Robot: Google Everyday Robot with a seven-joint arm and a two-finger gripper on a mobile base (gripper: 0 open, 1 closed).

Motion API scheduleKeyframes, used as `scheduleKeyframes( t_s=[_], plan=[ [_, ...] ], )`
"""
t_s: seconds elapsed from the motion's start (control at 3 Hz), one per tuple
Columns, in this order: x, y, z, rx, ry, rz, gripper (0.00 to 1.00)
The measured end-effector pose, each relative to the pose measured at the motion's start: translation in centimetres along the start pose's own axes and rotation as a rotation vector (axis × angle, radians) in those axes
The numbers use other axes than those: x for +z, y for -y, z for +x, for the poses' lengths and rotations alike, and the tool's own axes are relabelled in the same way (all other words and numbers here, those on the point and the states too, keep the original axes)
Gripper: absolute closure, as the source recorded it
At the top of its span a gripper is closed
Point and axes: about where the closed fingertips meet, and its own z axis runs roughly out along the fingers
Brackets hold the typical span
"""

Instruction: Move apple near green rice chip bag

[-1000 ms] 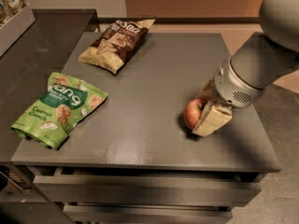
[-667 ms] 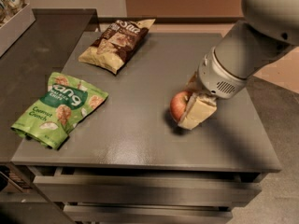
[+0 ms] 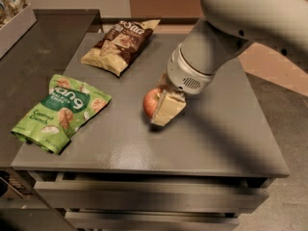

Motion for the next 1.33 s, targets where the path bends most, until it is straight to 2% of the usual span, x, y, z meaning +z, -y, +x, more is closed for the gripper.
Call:
scheduleKeyframes(
  t_s=[0.33,1.33],
  plan=[
    [1.9,0.5,-2.3,-0.035,0.015,-0.009,1.00],
    [6.0,-0.4,-8.0,-0.125,0.036,-0.045,1.00]
  ],
)
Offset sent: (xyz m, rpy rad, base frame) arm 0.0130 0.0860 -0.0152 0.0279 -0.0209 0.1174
